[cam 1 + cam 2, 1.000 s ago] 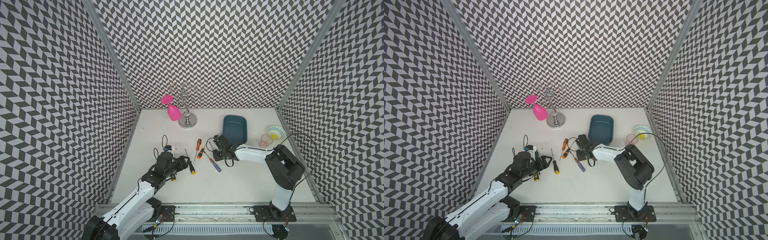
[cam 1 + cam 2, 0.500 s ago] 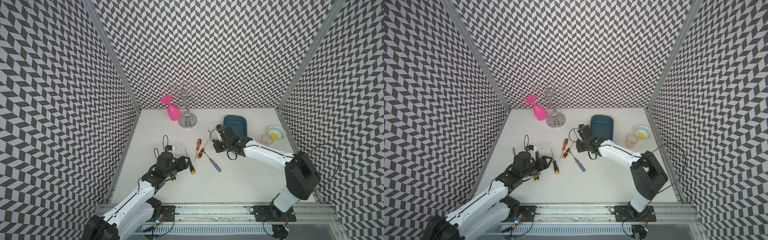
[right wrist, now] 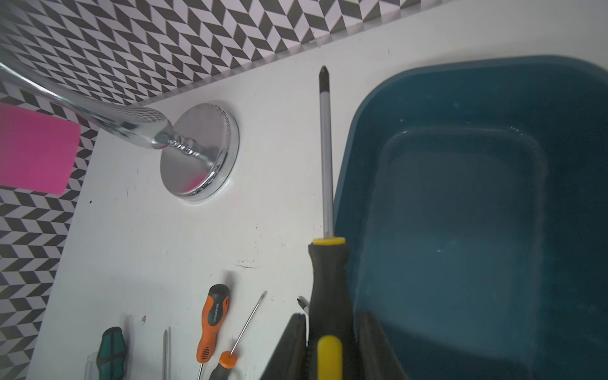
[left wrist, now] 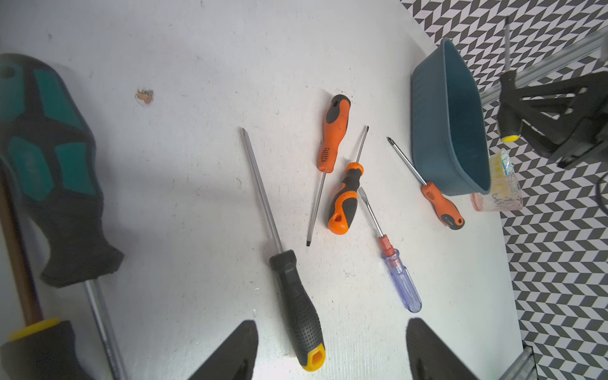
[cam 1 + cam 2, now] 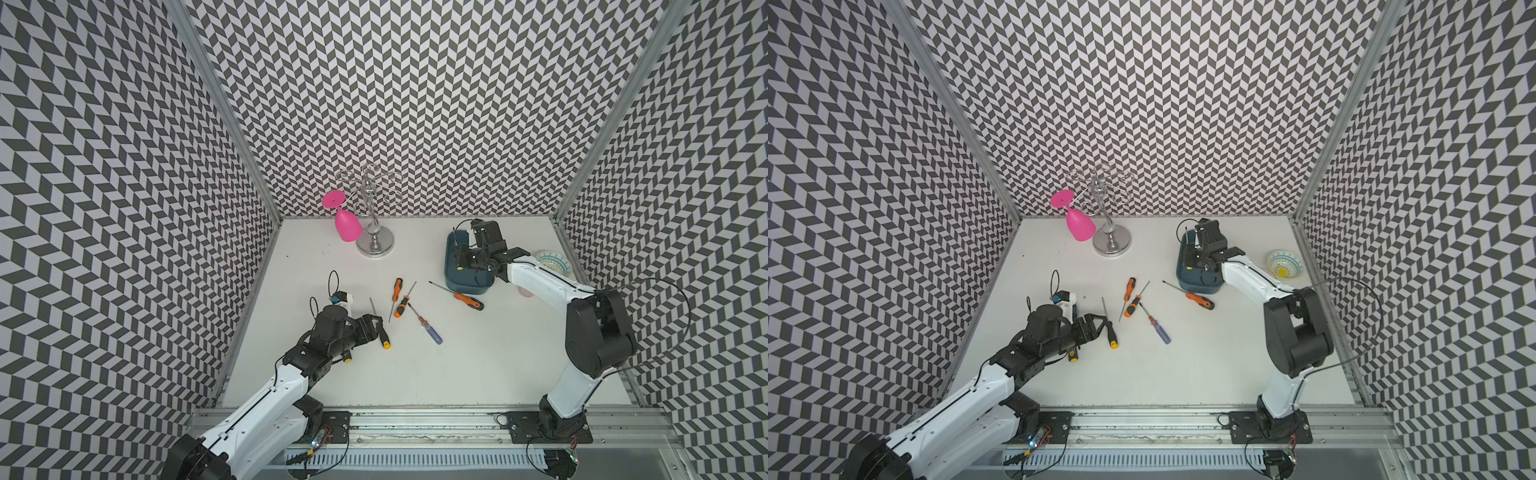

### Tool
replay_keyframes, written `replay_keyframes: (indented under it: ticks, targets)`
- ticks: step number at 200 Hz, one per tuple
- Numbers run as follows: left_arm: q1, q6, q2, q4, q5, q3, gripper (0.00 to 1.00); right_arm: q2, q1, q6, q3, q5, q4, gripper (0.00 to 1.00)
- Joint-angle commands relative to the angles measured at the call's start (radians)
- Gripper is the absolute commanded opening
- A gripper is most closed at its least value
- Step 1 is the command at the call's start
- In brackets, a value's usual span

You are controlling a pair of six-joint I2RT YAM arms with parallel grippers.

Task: Put the screwdriver on the desktop into the storage box
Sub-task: Place the screwdriver in the storage box.

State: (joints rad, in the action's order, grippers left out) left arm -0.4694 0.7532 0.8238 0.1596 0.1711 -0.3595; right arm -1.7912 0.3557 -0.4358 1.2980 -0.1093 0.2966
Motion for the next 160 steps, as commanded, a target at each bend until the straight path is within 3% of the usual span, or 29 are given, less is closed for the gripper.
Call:
replay_keyframes:
  ticks: [1,80,160]
  targets:
    - [-0.007,-0.009,-0.011,0.024,0.002,-0.022,0.74,-0.065,-0.007,-0.044,0.025,-0.049,-0.066,0.16]
    - [-0.018,-0.002,-0.009,0.032,-0.001,-0.017,0.74,-0.213,-0.012,-0.114,0.065,-0.072,-0.126,0.18]
    - [-0.018,0.004,-0.011,0.031,-0.001,-0.006,0.75,-0.271,-0.014,-0.154,0.086,-0.102,-0.139,0.32]
